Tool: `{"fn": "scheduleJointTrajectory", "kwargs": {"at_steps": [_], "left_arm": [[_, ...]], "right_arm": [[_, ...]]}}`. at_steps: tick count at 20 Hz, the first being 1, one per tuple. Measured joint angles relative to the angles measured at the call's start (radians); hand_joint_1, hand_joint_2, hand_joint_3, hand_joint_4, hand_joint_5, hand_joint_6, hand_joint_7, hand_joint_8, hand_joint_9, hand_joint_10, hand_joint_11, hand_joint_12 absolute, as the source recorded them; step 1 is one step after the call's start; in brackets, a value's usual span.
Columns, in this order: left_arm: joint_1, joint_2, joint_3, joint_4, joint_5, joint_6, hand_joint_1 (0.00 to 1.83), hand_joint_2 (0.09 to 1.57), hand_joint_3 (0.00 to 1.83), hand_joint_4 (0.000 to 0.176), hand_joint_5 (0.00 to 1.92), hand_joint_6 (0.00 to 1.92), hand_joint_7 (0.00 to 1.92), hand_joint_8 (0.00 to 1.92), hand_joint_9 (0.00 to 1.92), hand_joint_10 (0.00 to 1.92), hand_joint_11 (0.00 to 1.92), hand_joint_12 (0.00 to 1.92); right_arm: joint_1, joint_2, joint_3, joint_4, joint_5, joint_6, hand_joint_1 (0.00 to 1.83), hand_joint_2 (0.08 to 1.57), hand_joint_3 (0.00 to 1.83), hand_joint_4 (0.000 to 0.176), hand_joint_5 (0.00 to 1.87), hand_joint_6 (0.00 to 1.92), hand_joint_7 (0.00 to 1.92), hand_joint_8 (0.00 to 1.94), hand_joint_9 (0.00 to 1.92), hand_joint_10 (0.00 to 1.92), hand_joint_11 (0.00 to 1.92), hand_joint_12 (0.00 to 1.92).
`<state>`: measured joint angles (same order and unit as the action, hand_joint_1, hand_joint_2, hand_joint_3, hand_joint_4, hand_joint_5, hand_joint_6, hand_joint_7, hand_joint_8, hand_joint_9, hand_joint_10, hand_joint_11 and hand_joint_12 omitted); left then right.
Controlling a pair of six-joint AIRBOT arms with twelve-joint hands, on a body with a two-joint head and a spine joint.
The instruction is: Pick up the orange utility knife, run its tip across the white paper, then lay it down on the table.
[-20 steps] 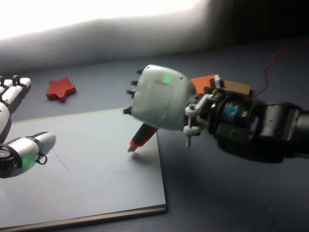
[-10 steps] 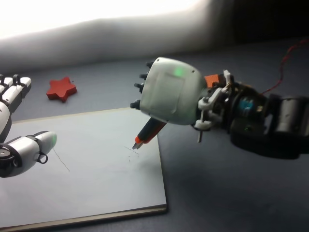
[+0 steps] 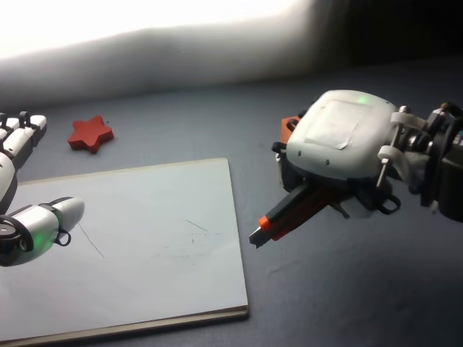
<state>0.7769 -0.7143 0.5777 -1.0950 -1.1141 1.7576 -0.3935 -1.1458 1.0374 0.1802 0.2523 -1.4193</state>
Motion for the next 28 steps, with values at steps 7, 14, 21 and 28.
{"fn": "scheduleJointTrajectory", "kwargs": {"at_steps": [7,14,21,28], "left_arm": [[0.0,0.0,0.0,0.002,0.0,0.0,0.2,1.28,0.0,0.045,0.0,0.0,0.05,0.0,0.12,0.0,0.0,0.75],[0.001,0.0,-0.001,0.002,0.0,0.0,0.19,1.28,0.0,0.045,0.01,0.0,0.07,0.0,0.13,0.0,0.0,0.76],[0.001,0.0,-0.003,0.001,0.0,0.0,0.16,1.28,0.0,0.043,0.0,0.0,0.06,0.0,0.13,0.0,0.0,0.77],[0.001,0.0,-0.003,0.002,0.0,0.0,0.14,1.29,0.0,0.04,0.01,0.0,0.07,0.0,0.12,0.0,0.0,0.7]], "right_arm": [[-0.085,-0.002,0.018,0.122,-0.024,-0.021,1.5,0.97,0.64,0.176,1.49,1.92,1.66,1.94,1.77,1.92,1.82,1.92],[-0.135,-0.004,0.037,0.125,0.0,-0.035,1.11,0.89,1.03,0.0,0.58,1.86,0.82,1.92,0.99,1.92,0.95,1.92],[-0.141,0.014,0.021,0.121,0.007,-0.044,0.71,1.29,0.0,0.0,0.07,0.87,0.2,0.63,0.07,1.27,0.01,1.83],[-0.121,0.106,-0.09,0.092,0.029,-0.044,0.38,1.11,0.0,0.0,0.0,0.0,0.05,0.02,0.02,0.11,0.0,0.11]]}}
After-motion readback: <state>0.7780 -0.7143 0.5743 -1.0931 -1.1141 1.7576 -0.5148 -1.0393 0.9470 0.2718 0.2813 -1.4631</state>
